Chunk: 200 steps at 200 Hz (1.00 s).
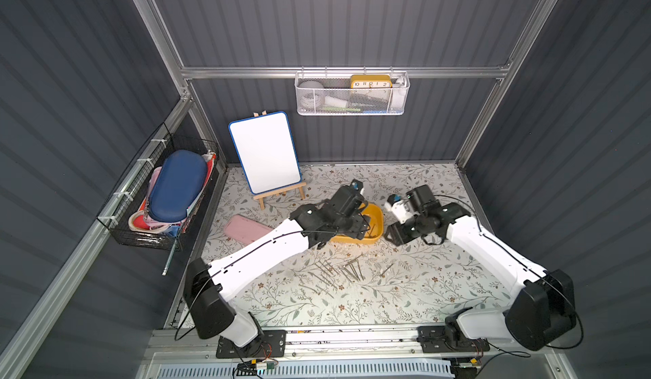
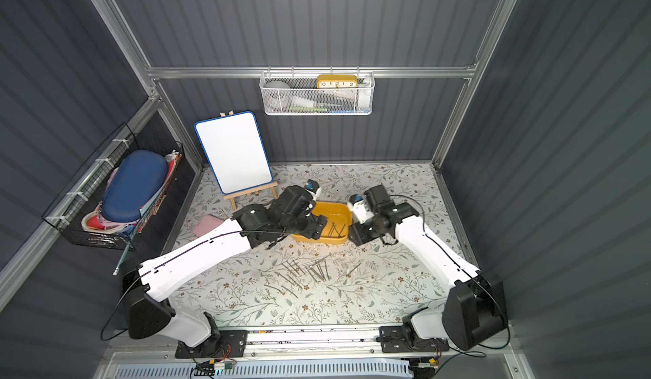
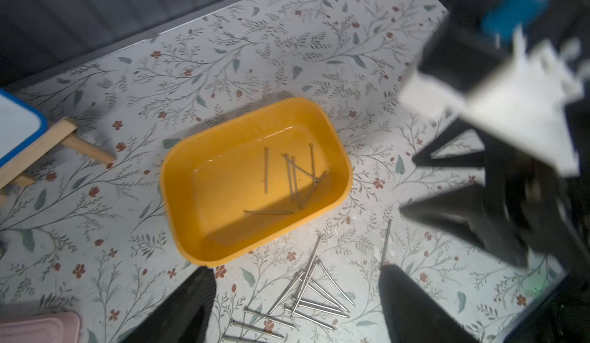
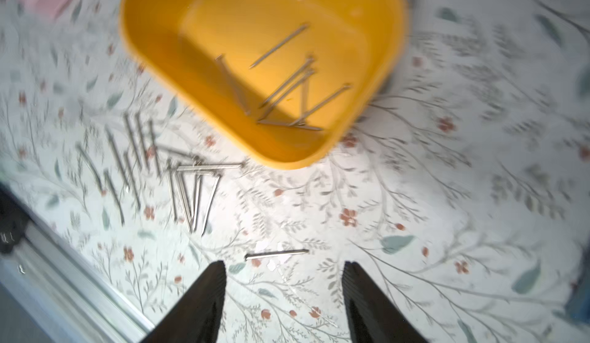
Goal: Put the nails on the desktop into the storage box
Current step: Pick up the nail from the center of the board.
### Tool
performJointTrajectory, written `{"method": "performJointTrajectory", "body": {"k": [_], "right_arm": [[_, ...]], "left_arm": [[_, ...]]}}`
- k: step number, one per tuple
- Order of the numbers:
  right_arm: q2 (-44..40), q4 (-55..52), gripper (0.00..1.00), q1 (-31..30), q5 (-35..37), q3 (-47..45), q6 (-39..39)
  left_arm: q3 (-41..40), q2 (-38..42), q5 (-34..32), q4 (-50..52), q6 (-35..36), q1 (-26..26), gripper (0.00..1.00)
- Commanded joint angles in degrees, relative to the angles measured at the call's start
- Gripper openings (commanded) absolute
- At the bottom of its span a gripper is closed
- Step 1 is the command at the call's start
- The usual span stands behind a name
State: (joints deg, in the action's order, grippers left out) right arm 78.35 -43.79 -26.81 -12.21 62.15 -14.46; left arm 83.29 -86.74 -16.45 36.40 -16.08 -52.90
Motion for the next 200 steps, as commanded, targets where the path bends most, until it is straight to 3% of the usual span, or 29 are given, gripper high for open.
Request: {"method": "performJointTrajectory", "body": {"k": [1,19,64,75,200], "right_arm": [[-1.05,-2.62,0.62,-5.46,8.01,-5.91,-24.04],[-2.44,0.74,0.63,-8.33,10.97,-9.25,-29.53],[-3.69,4.78,0.66,-10.26,7.85,-13.56,-36.75],[-1.96,6.24,0.65,-10.76,10.48,-13.97,-37.04],[10.8,6.04,0.63,-11.34,8.06,-11.89,-40.78]], "left_arm": [[-3.99,0.08,3.75,-2.34,-1.53,2.07,0.86],[-6.12,1.39,3.87,-3.43,-0.21,3.77,0.86],[-11.06,3.92,5.49,-5.23,1.8,6.75,0.86],[-11.63,4.03,5.4,-5.48,1.98,7.15,0.86],[-14.2,4.97,7.04,-6.87,3.6,8.94,0.86]]}}
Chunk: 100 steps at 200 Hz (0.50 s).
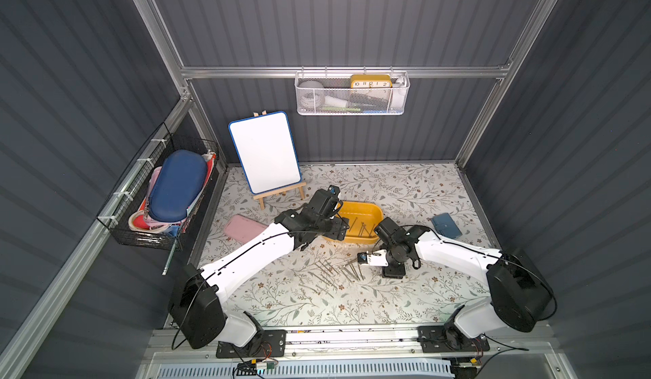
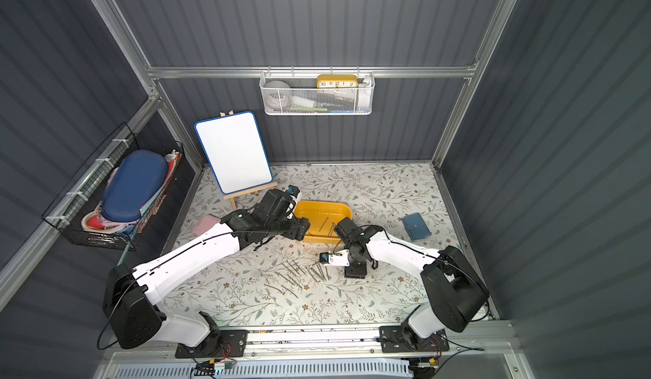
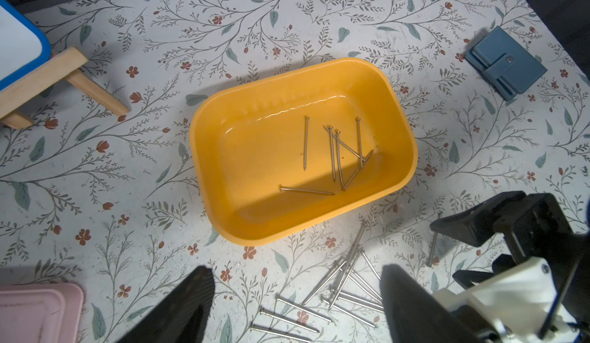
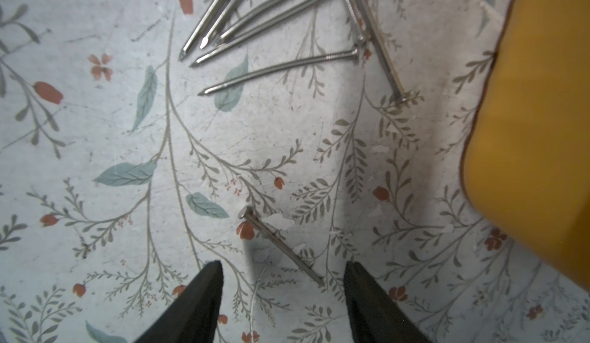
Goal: Put the nails on the desktop into the storage box
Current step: Pick up the nail from the center of the board.
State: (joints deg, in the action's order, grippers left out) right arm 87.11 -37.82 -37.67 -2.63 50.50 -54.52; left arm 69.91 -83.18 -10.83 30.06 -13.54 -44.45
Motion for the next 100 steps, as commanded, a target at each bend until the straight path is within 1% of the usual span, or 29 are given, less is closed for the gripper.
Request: {"method": "performJointTrajectory", "body": {"k": [1,29,45,55,64,73,78,84,100], "right_arm": [[2.11,0.09,0.63,-0.52,-1.55,-0.23,-0.65],[4.52,1.61,0.6,-0.85,-2.14,-0.88,-0.06],[6.43,3.17,0.56,-1.04,-1.07,-1.7,0.24],[7.58,3.47,0.52,-1.25,-0.39,-1.6,0.52],[8.77,3.56,0.41,-1.27,0.43,-1.47,1.08],[9.72,3.13,0.19,-1.5,1.29,-1.43,1.84],[9.98,3.46,0.09,-1.55,1.85,-1.83,2.13],[10.06,4.19,0.0,-1.6,2.54,-2.65,2.43],[10.55,4.97,0.0,-2.07,2.72,-3.47,3.77]], "left_arm": [[-0.78,1.38,1.42,-0.53,1.06,0.44,0.86],[-1.17,1.1,1.75,-0.75,1.4,0.7,0.86],[-1.18,0.68,1.85,-0.71,1.56,0.84,0.86],[-1.26,0.52,1.93,-0.88,1.78,0.91,0.86],[-1.27,0.49,1.85,-0.87,1.94,0.95,0.86],[-1.29,0.43,1.84,-0.88,2.16,1.04,0.86],[-1.41,0.48,1.84,-0.8,2.26,1.03,0.86],[-1.49,0.58,1.86,-0.72,2.41,1.09,0.86],[-1.97,0.86,1.91,-0.96,2.46,1.28,0.86]]}}
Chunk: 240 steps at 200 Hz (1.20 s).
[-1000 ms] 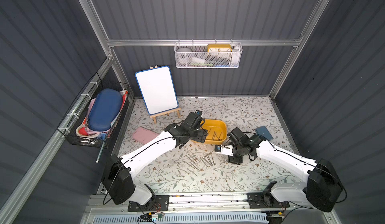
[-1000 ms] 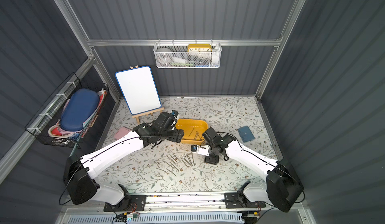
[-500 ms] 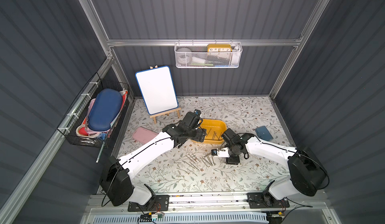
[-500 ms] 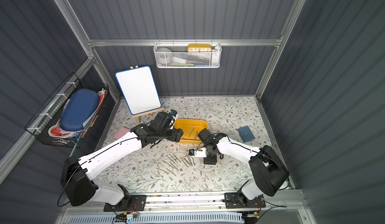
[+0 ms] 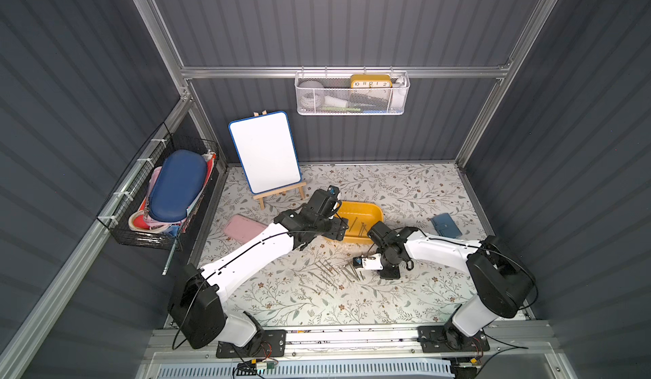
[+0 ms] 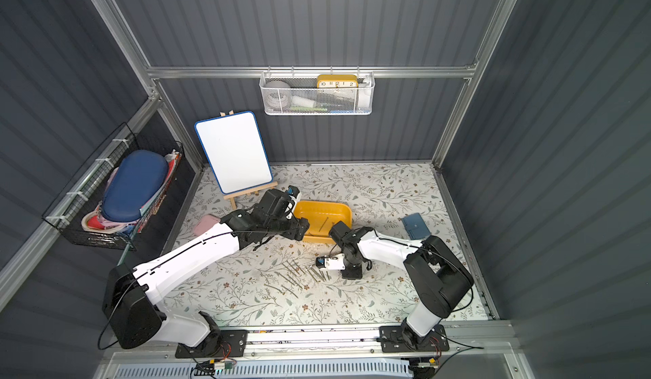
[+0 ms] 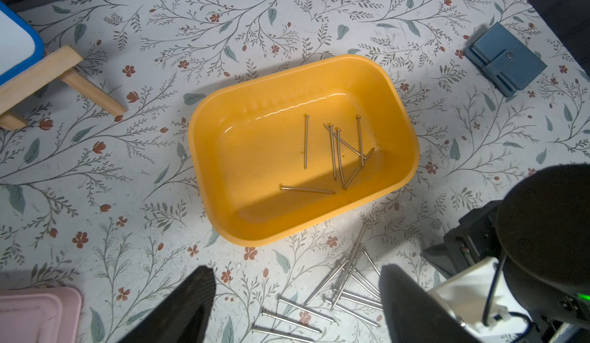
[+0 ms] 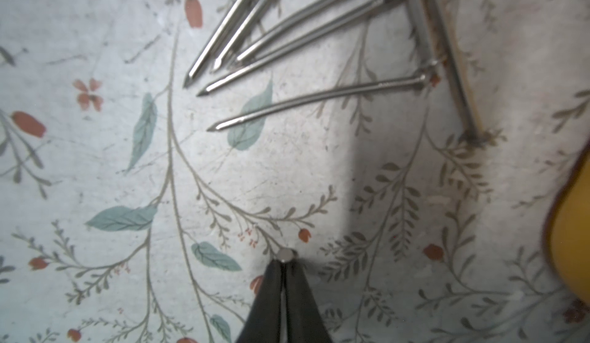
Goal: Put the nails on the desktop into the storage box
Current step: Pick up the nail from the center of the board, then place the nail in the storage box.
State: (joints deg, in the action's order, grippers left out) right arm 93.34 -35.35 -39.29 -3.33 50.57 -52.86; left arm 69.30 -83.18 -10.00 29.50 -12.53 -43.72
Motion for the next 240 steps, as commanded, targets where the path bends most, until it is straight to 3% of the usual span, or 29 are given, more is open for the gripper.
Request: {"method": "performJointTrajectory", "body": {"k": [1,37,84,104,152,182,240], "right_arm": [[4.4,2.49,0.0,-0.49,3.29,-3.54,2.26],[4.86,1.64,0.0,-2.28,6.86,-0.24,10.54],[-12.71,-0.14,0.0,-1.96,7.7,7.53,25.51],[-14.7,-3.37,0.0,-0.04,6.37,12.88,32.37],[1.29,-17.94,0.0,5.91,-0.02,32.93,56.02],[12.55,-18.22,0.0,6.36,-1.57,39.12,67.9],[20.31,-11.23,0.0,8.78,2.34,39.67,73.92]], "left_arm": [[-1.36,0.89,1.1,-0.4,1.46,0.56,0.85],[-1.01,0.39,0.95,0.05,1.46,0.83,0.86],[-0.33,0.98,0.17,0.91,1.13,0.93,0.85],[-0.24,1.18,-0.23,1.05,0.87,1.06,0.85],[-0.03,0.78,-0.33,1.13,-0.01,1.02,0.85],[0.15,0.17,-0.18,1.33,-0.48,1.02,0.85],[-0.68,0.11,-0.15,1.61,-1.13,1.05,0.85]]}}
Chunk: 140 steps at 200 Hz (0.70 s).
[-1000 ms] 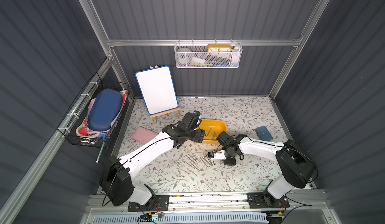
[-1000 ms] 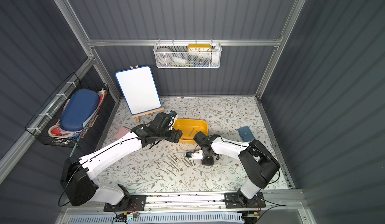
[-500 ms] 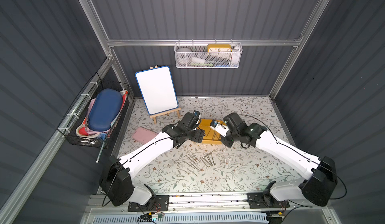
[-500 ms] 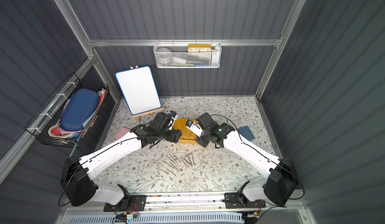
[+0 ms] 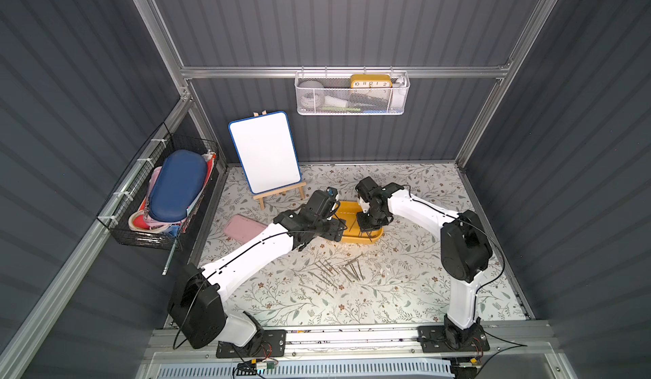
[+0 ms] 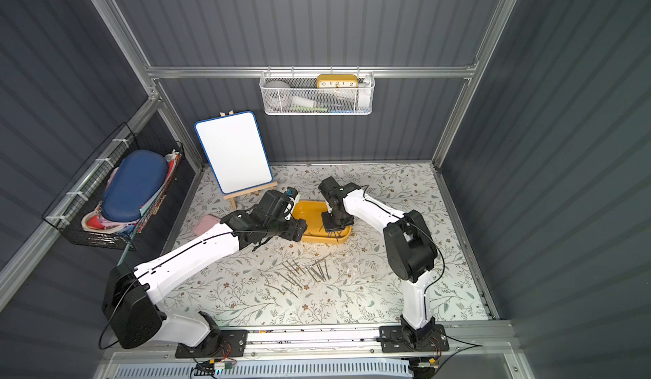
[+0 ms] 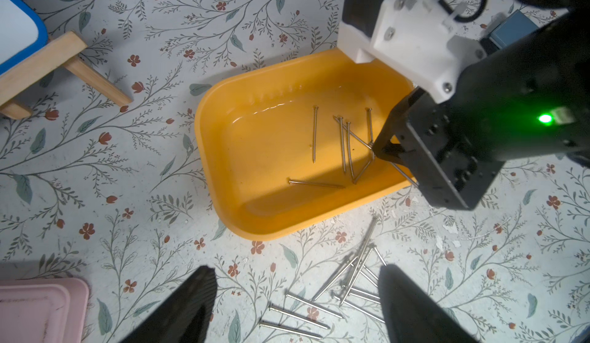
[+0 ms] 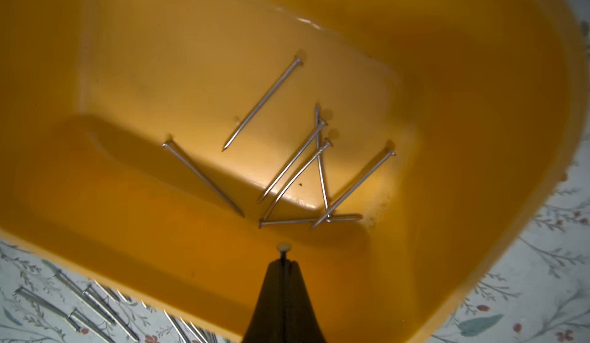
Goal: Put the nails on the desktop into the storage box
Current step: Place the nail in the storage box.
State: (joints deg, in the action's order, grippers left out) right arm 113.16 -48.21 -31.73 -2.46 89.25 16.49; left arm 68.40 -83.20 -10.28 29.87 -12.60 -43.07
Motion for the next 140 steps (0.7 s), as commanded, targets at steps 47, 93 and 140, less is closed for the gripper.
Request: {"method": "performJointTrajectory", "body": {"k": [47,93,140], "right_arm": [[0.88,2.62,0.0,2.16,-0.09,1.8,5.2],[1.98,3.91,0.0,4.08,1.62,3.12,7.43],[6.74,8.04,0.0,4.98,5.18,1.38,12.39]], "left_arm": [[0.13,-0.21,-0.16,1.33,-1.29,0.4,0.84],[-0.27,-1.25,0.49,0.66,-1.68,0.41,0.84],[-0.63,-2.36,1.06,0.28,-1.96,0.36,0.84]]}}
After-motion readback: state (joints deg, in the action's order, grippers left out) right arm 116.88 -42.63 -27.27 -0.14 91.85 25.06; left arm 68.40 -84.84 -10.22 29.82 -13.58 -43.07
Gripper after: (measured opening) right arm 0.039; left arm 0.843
